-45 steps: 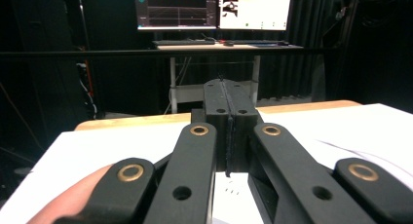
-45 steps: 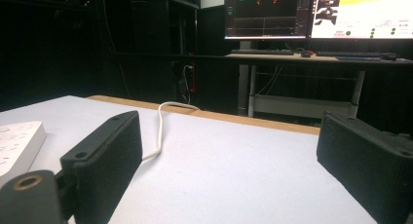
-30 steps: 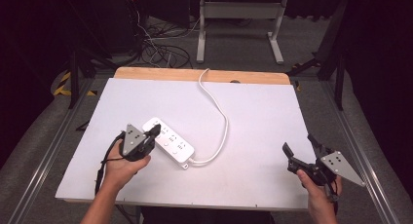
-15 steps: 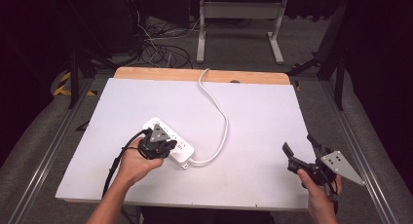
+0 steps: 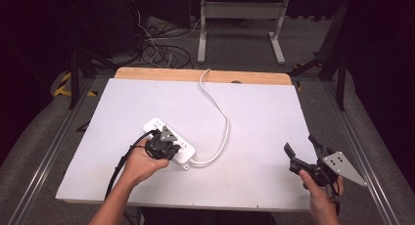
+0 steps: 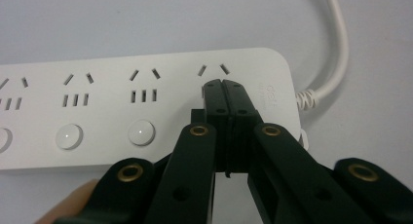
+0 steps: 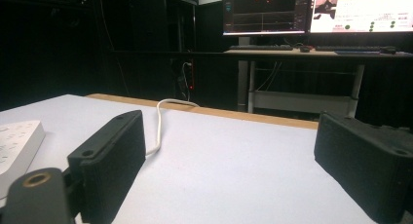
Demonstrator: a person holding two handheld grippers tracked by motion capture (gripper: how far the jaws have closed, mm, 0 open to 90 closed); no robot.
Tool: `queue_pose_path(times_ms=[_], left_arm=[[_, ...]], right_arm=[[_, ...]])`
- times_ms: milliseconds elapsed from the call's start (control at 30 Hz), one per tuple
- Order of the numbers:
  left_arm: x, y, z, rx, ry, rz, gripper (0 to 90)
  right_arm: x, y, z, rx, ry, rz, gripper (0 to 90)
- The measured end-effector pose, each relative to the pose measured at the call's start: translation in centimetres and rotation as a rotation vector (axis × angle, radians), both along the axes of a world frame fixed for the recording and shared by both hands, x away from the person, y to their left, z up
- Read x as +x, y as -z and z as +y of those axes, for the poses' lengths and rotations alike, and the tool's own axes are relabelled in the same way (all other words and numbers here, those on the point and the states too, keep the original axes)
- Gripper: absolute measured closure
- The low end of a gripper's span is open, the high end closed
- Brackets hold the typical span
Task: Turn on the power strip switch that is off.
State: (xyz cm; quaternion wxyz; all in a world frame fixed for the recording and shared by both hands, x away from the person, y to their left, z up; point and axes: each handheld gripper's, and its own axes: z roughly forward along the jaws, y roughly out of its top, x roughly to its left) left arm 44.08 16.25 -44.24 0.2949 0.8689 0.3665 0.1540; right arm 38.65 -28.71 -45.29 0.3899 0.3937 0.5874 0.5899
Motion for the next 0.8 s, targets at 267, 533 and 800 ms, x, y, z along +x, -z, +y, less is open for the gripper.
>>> queue_pose_path(times_ms=[267, 533, 800], left_arm=[[0.16, 0.28, -0.09, 0.028, -0.009, 0.019, 89.9], [0.23, 0.15, 0.01, 0.074, -0.021, 0.033, 90.0], [0.44, 0.19, 0.42, 0.053, -0.016, 0.045, 90.0]], right_arm=[[0.00, 0.01, 0.04, -0.002, -0.002, 0.004, 12.6], [-0.01, -0.01, 0.03, -0.004, -0.002, 0.001, 12.9], [0.07, 0.00, 0.10, -0.004, -0.002, 0.001, 13.0]])
